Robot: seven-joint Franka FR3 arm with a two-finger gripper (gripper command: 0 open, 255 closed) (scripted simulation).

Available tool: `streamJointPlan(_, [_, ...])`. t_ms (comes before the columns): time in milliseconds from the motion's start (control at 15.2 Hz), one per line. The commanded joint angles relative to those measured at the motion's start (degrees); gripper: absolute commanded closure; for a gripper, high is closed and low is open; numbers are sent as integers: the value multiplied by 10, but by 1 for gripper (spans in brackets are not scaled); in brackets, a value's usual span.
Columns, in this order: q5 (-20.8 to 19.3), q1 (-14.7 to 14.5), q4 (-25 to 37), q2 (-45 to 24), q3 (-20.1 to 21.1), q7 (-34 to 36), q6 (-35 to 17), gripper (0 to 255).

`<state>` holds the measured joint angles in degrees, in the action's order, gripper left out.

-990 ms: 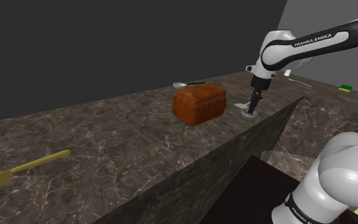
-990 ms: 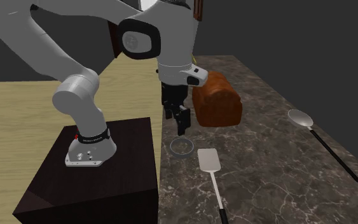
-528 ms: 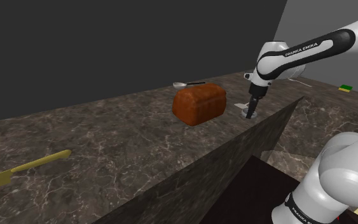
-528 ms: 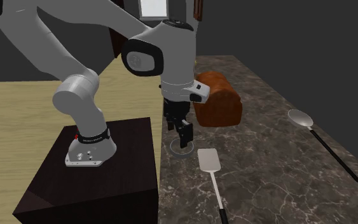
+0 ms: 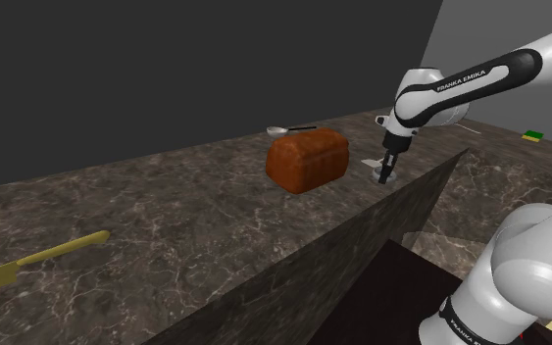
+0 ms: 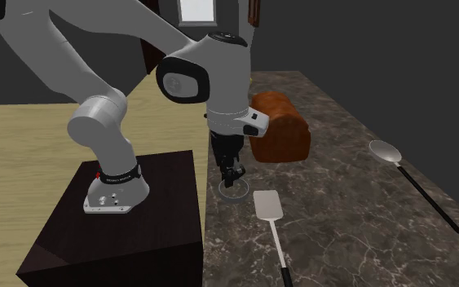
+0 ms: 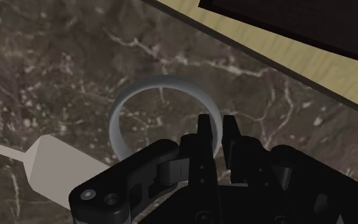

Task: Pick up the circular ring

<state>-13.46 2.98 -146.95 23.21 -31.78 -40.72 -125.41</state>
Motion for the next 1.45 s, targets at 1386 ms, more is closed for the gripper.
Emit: streamJointPlan(1386, [4, 2, 77, 53, 32, 10, 133, 255])
